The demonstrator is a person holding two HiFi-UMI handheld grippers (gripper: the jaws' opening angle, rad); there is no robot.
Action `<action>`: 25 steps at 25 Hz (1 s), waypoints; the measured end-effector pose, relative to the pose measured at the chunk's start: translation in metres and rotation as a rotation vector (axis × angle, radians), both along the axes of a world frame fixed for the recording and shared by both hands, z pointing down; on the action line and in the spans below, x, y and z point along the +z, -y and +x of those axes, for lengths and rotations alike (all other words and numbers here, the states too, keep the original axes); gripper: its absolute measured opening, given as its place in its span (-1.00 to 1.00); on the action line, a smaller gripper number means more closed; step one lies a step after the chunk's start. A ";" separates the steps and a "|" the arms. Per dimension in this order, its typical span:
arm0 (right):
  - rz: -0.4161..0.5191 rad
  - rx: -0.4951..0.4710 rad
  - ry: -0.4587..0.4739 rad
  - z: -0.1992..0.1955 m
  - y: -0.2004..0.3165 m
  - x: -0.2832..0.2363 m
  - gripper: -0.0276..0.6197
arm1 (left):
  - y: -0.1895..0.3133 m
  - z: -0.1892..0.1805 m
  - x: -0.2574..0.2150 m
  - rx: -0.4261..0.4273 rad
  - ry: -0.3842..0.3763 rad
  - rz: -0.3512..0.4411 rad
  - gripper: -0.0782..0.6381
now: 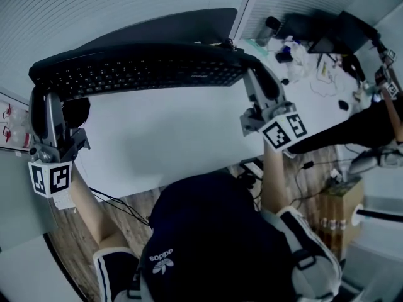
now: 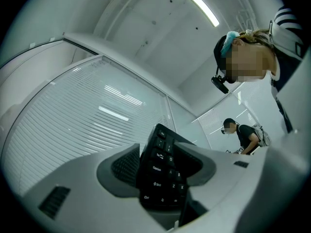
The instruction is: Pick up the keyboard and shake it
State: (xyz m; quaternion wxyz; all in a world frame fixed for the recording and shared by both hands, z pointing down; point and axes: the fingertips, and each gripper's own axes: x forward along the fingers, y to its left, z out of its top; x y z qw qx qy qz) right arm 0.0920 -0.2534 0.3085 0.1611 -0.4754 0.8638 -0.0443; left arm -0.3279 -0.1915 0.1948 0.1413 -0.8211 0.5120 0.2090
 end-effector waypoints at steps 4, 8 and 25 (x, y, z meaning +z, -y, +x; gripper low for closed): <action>0.005 -0.010 -0.002 -0.002 0.002 -0.001 -0.52 | -0.002 0.000 -0.001 -0.008 0.000 0.003 -0.17; 0.003 -0.016 -0.003 -0.002 0.004 0.000 -0.52 | -0.003 0.002 -0.001 -0.012 0.006 0.002 -0.17; -0.002 -0.030 0.032 0.001 0.007 -0.001 -0.52 | -0.012 0.004 -0.007 -0.029 -0.004 0.008 -0.17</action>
